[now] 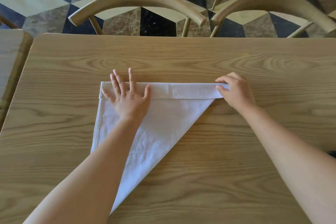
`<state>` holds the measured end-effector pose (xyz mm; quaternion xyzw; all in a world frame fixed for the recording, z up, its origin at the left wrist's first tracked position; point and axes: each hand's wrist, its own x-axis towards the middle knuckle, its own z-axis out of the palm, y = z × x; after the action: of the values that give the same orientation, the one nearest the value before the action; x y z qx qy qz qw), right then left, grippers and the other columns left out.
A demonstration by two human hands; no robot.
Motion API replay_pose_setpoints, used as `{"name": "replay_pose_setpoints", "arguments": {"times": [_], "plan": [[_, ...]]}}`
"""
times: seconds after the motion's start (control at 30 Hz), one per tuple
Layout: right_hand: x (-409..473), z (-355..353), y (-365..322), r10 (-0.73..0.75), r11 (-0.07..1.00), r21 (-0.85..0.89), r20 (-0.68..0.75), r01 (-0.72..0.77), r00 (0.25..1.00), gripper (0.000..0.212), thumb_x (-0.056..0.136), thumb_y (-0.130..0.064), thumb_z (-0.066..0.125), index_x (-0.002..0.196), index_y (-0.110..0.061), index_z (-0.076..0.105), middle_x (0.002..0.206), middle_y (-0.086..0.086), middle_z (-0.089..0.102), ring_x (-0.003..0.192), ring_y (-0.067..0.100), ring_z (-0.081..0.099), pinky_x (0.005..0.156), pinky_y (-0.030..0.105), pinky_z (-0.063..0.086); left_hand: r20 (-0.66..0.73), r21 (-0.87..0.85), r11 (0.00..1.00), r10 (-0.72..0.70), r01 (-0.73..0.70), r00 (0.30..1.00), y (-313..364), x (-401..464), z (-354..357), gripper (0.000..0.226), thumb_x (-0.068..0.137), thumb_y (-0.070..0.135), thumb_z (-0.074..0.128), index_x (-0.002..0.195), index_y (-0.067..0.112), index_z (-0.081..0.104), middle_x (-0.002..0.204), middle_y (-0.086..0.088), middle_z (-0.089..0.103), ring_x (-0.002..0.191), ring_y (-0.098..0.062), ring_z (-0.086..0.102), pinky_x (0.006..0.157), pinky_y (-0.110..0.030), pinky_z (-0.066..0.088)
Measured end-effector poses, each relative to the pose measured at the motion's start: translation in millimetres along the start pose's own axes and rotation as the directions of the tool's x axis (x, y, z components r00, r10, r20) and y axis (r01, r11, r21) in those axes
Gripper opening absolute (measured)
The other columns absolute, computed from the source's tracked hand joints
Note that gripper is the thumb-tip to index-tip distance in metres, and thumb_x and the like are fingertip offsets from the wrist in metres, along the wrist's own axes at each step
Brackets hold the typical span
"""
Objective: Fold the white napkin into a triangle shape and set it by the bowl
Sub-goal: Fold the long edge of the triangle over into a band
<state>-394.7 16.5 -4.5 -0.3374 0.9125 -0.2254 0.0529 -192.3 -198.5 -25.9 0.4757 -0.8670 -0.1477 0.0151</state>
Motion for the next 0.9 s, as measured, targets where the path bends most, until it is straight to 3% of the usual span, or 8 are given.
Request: {"name": "replay_pose_setpoints", "arguments": {"times": [0.13,0.23,0.37,0.47,0.57,0.7,0.83,0.9], "plan": [[2.5,-21.5,14.1,0.06,0.991,0.103,0.226,-0.085,0.972,0.011,0.082,-0.009,0.063,0.075,-0.018,0.063,0.079,-0.001,0.054,0.069,0.014,0.05,0.058,0.018,0.035,-0.002,0.046,0.997,0.063,-0.063,0.998,0.1,-6.2,5.4,0.077,0.083,0.07,0.02,0.147,0.035,-0.002,0.157,-0.01,-0.014,0.143,-0.021,-0.016,0.11,-0.056,-0.011],[-4.3,-23.7,13.8,0.076,0.972,0.184,0.333,-0.144,0.94,0.019,0.085,-0.013,0.061,0.069,-0.022,0.057,0.07,-0.005,0.054,0.06,0.012,0.048,0.052,0.021,0.038,0.004,0.071,0.993,0.096,-0.096,0.995,-10.4,-5.0,5.4,0.079,0.081,0.073,0.02,0.148,0.035,0.001,0.157,-0.009,-0.012,0.143,-0.021,-0.014,0.112,-0.057,-0.009],[-52.8,-23.1,25.4,0.16,0.929,0.272,0.321,-0.253,0.934,0.013,0.081,-0.015,0.068,0.069,-0.019,0.064,0.056,-0.007,0.053,0.052,0.01,0.044,0.052,0.025,0.036,0.031,0.1,0.975,0.197,-0.199,0.98,-14.8,-22.1,2.8,0.084,0.076,0.076,0.025,0.147,0.036,0.005,0.158,-0.008,-0.008,0.144,-0.019,-0.011,0.112,-0.056,-0.008],[-111.8,-23.6,33.0,0.172,0.897,0.34,0.322,-0.283,0.931,0.021,0.079,-0.017,0.071,0.062,-0.028,0.064,0.047,-0.013,0.055,0.045,0.001,0.041,0.046,0.014,0.032,0.04,0.102,0.951,0.291,-0.293,0.956,-19.6,-43.4,1.8,0.086,0.074,0.077,0.033,0.147,0.037,0.01,0.158,-0.009,-0.002,0.145,-0.019,-0.006,0.113,-0.056,-0.004],[-167.7,-27.6,36.3,0.223,0.868,0.362,0.327,-0.339,0.918,0.02,0.079,-0.019,0.072,0.064,-0.031,0.065,0.045,-0.016,0.055,0.042,0.001,0.039,0.042,0.011,0.027,0.08,0.113,0.913,0.386,-0.393,0.919,-23.8,-67.0,2.8,0.091,0.069,0.078,0.035,0.147,0.036,0.012,0.158,-0.01,0.001,0.145,-0.02,-0.002,0.111,-0.059,0.0],[-227.6,-31.0,38.0,0.308,0.853,0.33,0.306,-0.404,0.901,0.021,0.078,-0.017,0.072,0.064,-0.03,0.064,0.051,-0.018,0.061,0.045,0.002,0.046,0.046,0.01,0.033,0.119,0.139,0.861,0.476,-0.489,0.872,-25.8,-98.3,5.7,0.095,0.067,0.077,0.039,0.147,0.033,0.013,0.158,-0.011,0.003,0.145,-0.02,0.001,0.11,-0.061,0.003],[-277.8,-33.2,33.1,0.238,0.929,0.24,0.192,-0.28,0.952,0.006,0.082,-0.013,0.069,0.083,-0.009,0.065,0.039,-0.009,0.045,0.046,0.0,0.046,0.048,0.011,0.033,0.131,0.144,0.825,0.531,-0.546,0.837,-26.6,-123.6,8.1,0.096,0.065,0.078,0.039,0.147,0.033,0.016,0.158,-0.012,0.007,0.145,-0.022,0.004,0.11,-0.062,0.004],[-297.0,-38.0,30.7,0.127,0.972,0.18,0.151,-0.153,0.98,0.03,0.089,-0.034,0.055,0.082,-0.006,0.063,0.043,-0.008,0.045,0.042,0.006,0.043,0.048,0.014,0.033,0.135,0.143,0.811,0.552,-0.567,0.823,-28.3,-136.0,9.8,0.097,0.064,0.077,0.04,0.147,0.033,0.019,0.157,-0.011,0.009,0.145,-0.022,0.005,0.109,-0.062,0.005]]}}
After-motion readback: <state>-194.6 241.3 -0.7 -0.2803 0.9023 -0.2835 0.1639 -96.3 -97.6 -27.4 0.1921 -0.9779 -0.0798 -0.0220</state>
